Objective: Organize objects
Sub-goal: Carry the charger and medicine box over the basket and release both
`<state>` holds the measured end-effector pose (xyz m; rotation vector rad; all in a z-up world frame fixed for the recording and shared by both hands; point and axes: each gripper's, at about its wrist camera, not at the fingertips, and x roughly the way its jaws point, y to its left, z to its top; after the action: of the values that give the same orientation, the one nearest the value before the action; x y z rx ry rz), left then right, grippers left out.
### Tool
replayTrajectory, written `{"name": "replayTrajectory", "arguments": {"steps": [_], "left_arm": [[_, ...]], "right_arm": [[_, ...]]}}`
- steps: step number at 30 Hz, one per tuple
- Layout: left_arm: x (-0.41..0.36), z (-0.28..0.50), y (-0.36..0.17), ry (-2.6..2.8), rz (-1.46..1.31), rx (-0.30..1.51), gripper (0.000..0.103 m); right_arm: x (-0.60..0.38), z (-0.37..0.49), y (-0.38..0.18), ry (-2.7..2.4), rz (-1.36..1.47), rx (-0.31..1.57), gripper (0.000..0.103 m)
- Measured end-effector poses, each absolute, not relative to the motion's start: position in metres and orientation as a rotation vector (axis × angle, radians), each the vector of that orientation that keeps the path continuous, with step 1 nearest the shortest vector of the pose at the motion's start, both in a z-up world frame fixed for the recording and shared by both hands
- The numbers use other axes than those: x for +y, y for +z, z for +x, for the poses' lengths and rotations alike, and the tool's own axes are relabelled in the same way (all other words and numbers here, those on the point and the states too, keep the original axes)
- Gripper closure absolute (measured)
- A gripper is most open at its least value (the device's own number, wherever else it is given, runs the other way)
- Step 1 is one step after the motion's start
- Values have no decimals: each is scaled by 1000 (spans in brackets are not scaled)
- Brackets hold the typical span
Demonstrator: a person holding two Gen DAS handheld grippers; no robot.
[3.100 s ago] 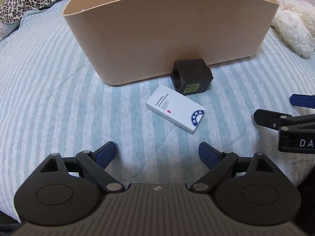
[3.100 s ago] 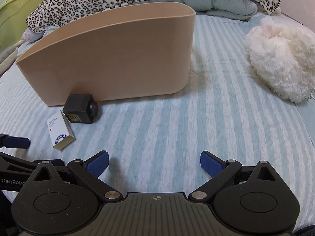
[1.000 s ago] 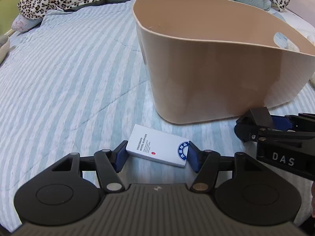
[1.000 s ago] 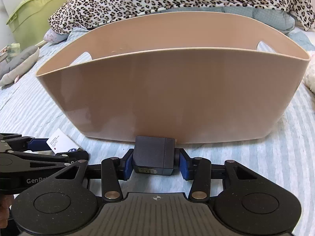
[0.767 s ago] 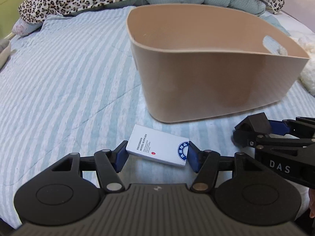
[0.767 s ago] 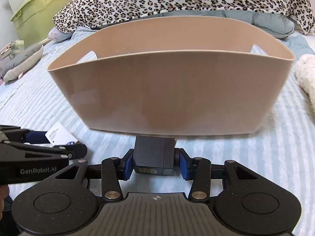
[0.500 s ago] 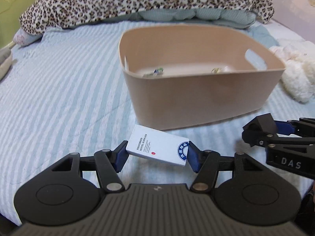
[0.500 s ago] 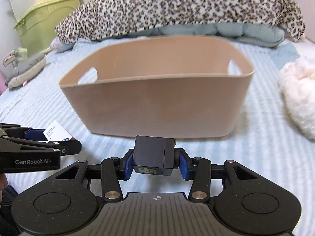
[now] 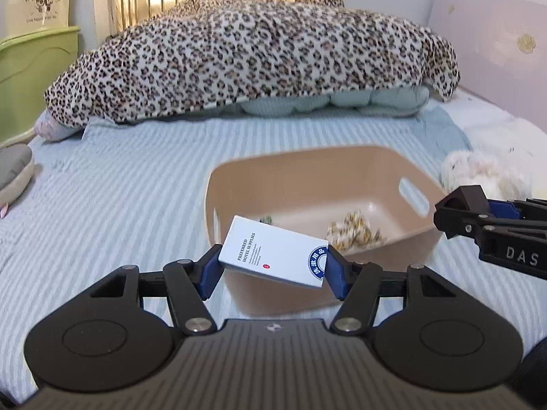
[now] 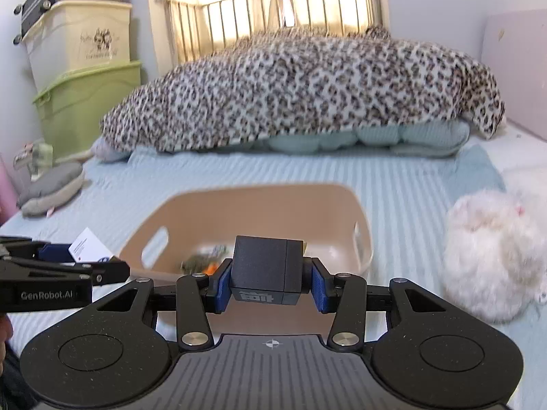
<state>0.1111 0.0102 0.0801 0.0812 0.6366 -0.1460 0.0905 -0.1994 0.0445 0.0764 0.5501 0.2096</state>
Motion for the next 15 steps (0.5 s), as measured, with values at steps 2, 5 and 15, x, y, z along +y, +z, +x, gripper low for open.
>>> {"name": "replayTrajectory", "arguments": {"steps": [2,5,15], "left_arm": [[5,118,84,-145,87,625,40],[0,135,86,-130,92,614,40],[-13,203,53,-97,92,716,40]], "right_arm": [[-202,99,51,197,84,532,60],[-205,113,58,186,102,512,60],[-201,172,46,163,101,559,60]]}}
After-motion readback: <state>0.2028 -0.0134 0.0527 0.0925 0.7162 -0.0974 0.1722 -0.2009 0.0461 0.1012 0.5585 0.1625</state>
